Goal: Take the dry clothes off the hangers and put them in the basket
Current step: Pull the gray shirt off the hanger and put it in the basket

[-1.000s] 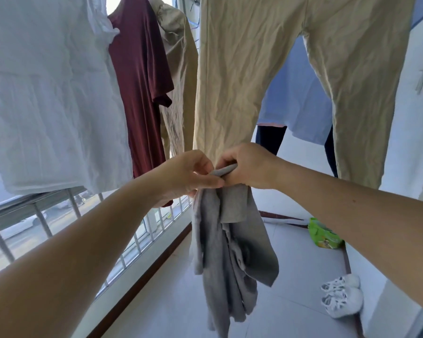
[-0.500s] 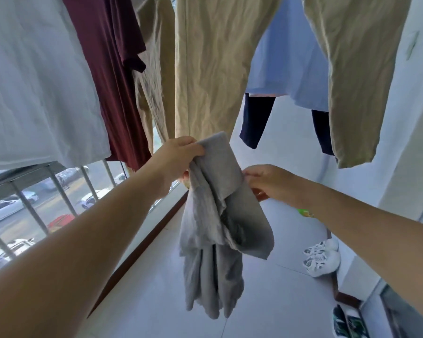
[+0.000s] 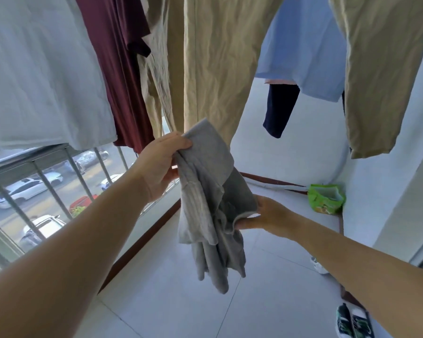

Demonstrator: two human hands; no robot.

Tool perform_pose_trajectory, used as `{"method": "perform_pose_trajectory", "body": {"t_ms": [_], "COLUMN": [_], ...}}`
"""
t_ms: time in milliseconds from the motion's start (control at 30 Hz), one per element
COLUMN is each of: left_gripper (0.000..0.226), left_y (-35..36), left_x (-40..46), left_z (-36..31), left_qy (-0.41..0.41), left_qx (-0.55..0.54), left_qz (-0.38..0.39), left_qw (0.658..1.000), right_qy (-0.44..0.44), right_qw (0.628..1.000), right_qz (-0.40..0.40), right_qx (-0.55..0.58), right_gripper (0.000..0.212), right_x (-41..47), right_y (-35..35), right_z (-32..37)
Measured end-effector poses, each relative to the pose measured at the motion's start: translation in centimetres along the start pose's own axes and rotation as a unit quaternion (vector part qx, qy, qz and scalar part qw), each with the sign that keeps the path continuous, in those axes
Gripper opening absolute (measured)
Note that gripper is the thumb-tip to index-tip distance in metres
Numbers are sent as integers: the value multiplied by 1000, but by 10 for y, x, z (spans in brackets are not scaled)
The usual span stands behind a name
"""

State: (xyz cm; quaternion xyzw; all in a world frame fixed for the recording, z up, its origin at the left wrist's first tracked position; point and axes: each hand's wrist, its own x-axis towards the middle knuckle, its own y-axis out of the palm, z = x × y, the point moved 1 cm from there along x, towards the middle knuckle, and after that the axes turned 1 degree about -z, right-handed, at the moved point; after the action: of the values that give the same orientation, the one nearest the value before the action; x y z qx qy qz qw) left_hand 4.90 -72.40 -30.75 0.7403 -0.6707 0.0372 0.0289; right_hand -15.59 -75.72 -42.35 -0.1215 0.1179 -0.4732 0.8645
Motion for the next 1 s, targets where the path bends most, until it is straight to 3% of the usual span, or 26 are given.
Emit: {"method": "perform_pose_trajectory", "body": {"t_ms": [100, 300, 367, 467, 533, 600, 667, 767, 833, 933, 1000], "left_gripper": [5, 9, 17, 21, 15, 16, 19, 23, 22, 21, 20], "left_y": [-8, -38, -50, -64, -72, -76, -79, -89, -97, -111, -122], "left_x": [-6, -28, -39, -51, -56, -60, -64, -74, -84, -99, -107], "left_z": [4, 19, 26, 37, 44, 52, 60, 69, 73, 77, 78], "left_qy": [-9, -19, -20, -20, -30, -52, -73, -96, -107, -124, -137], "left_qx": [-24, -10, 11, 97, 158, 219, 235, 200, 147, 36, -24], "left_qz": [-19, -103, -133, -153, -160, -166, -169, -176, -180, -179, -186], "left_qw": [1000, 994, 991, 983, 974, 960, 954, 959, 967, 975, 973], "right_qy": [-17, -64, -78, -117, -144, -119, -47, 57, 65, 58, 59], "right_qw": [996, 968, 975, 972, 961, 968, 993, 983, 967, 958, 969], "right_qz": [-13, -59, -106, -202, -215, -189, -105, 77, 137, 172, 145], "right_qx": [85, 235, 181, -34, -96, -110, -29, 160, 207, 222, 192], "right_gripper": [35, 17, 9, 28, 31, 31, 26, 62, 71, 46, 26], "right_x": [10, 31, 31, 27, 24, 25, 28, 27, 25, 17, 12], "right_y": [4, 16, 25, 37, 44, 48, 51, 55, 55, 64, 76], "right_z": [12, 20, 28, 44, 58, 69, 75, 78, 76, 81, 85]}}
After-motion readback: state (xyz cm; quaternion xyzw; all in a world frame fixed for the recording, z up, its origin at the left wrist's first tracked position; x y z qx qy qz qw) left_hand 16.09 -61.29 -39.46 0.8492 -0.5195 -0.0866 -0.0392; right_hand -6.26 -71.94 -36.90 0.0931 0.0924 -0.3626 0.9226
